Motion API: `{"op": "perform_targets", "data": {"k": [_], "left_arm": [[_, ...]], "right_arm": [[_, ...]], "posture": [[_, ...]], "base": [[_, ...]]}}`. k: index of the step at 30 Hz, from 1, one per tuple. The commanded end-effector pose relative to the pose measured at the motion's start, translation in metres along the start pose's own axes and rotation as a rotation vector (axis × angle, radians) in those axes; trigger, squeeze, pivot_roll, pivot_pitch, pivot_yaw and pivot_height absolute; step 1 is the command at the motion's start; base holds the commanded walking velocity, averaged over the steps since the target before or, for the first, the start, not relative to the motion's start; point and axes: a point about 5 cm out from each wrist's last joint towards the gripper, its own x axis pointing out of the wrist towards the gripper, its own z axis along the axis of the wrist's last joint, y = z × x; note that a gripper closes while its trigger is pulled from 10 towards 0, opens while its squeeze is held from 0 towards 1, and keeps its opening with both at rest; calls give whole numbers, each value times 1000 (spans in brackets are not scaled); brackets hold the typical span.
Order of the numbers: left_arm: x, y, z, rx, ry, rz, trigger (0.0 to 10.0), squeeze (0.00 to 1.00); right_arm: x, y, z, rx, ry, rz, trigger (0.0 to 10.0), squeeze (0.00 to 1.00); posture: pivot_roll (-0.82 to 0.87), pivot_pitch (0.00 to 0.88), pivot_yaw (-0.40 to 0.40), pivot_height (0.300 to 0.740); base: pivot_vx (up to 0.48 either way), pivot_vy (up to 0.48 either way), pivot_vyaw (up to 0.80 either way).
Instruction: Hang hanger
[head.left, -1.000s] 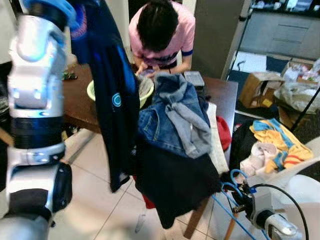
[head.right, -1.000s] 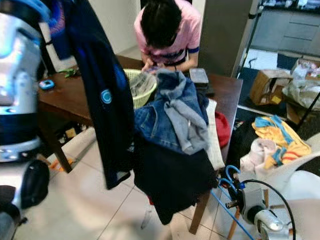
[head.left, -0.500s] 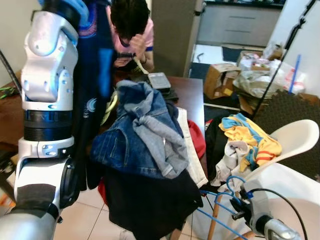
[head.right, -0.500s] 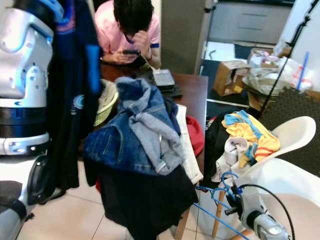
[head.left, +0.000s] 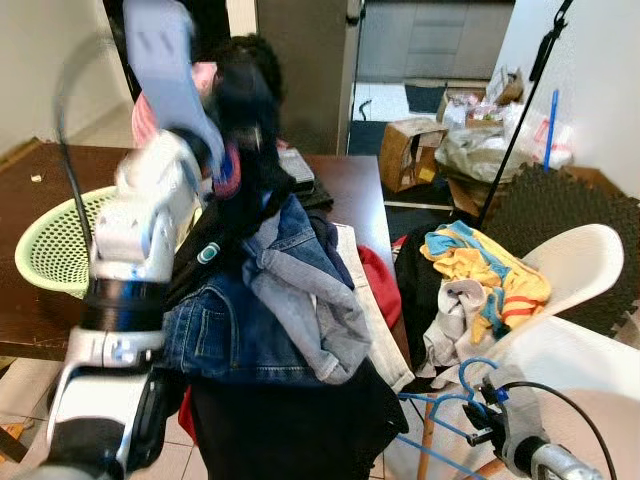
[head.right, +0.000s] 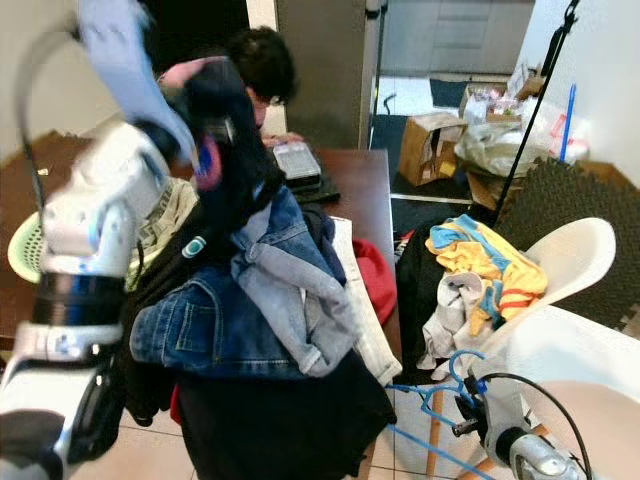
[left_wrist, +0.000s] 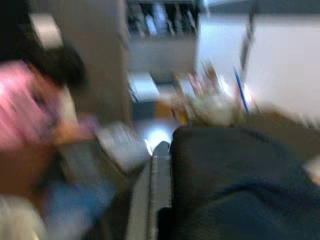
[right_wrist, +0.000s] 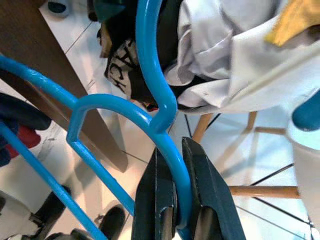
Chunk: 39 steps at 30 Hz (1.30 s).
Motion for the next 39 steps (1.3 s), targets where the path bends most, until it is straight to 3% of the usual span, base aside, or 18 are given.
{"op": "perform_targets", "data": {"k": [1, 3, 4, 6, 7, 9, 11, 14, 15, 16, 17, 19, 20, 21, 22, 28, 33, 39], "left_arm": [[-5, -13, -18, 1, 88, -108, 10000, 812], [-5, -13, -18, 1, 88, -108, 10000, 812], [-8, -12, -28, 42, 124, -118, 10000, 1000], [-11, -8, -37, 124, 173, -124, 10000, 1000], [-16, -2, -47, 247, 230, -137, 10000, 1000], [-16, -2, -47, 247, 230, -137, 10000, 1000], [-25, 18, -41, 343, 273, -152, 10000, 1000], [-28, 24, -32, 343, 261, -153, 10000, 1000], [-31, 32, -3, 239, 156, -158, 10000, 1000], [-31, 32, -3, 239, 156, -158, 10000, 1000], [-37, 35, 28, 159, 5, -215, 10000, 1000], [-37, 35, 28, 159, 5, -215, 10000, 1000], [-44, 35, 48, 105, -105, -265, 10000, 1000], [-44, 35, 48, 105, -105, -265, 10000, 1000], [-56, 40, 63, 37, -209, -295, 10000, 0], [-71, 55, 59, -66, -278, -238, 10000, 0], [-77, 83, 9, -81, -190, 48, 10000, 0], [-81, 89, -7, -100, -147, 115, 10000, 0]], "right_arm": [[1, -9, 13, 11, -67, -61, 10000, 0], [1, -9, 13, 11, -67, -61, 10000, 0], [2, -8, 14, 10, -69, -57, 10000, 0], [2, -8, 15, 9, -71, -55, 10000, 0], [3, -8, 16, 8, -71, -53, 10000, 0], [3, -8, 16, 8, -71, -53, 10000, 0], [1, -8, 14, 8, -72, -52, 10000, 0], [0, -9, 13, 10, -72, -52, 10000, 0], [-1, -9, 12, 11, -72, -54, 10000, 0], [-1, -9, 12, 11, -72, -54, 10000, 0], [-2, -9, 11, 13, -72, -57, 10000, 0], [-2, -9, 11, 13, -72, -57, 10000, 0], [-2, -9, 11, 14, -72, -59, 10000, 0], [-2, -9, 11, 14, -72, -59, 10000, 0], [-1, -9, 11, 16, -72, -61, 10000, 0], [1, -7, 13, 18, -74, -62, 10000, 0], [4, -9, 19, 20, -85, -72, 10000, 0], [5, -11, 22, 19, -87, -76, 10000, 0]], "posture": [[214, 0, -5, 740], [214, 0, -5, 740], [214, 0, -5, 740], [212, 0, -3, 740], [209, 0, -3, 740], [209, 0, -3, 740], [205, 0, -1, 740], [205, 0, -1, 740], [208, 0, -1, 740], [208, 0, -1, 740], [213, 0, -1, 740], [213, 0, -1, 740], [214, 0, -1, 740], [214, 0, -1, 740], [220, 0, -2, 740], [231, 0, -10, 740], [240, 0, -17, 740], [238, 0, -16, 740]], "base": [[0, 0, 0], [0, 0, 0], [0, 0, 0], [0, 0, 0], [0, 0, 0], [0, 0, 0], [0, 0, 0], [0, 0, 0], [0, 0, 0], [0, 0, 0], [0, 0, 0], [0, 0, 0], [0, 0, 0], [0, 0, 0], [0, 0, 0], [0, 0, 0], [0, 57, 0], [0, 328, 0]]}}
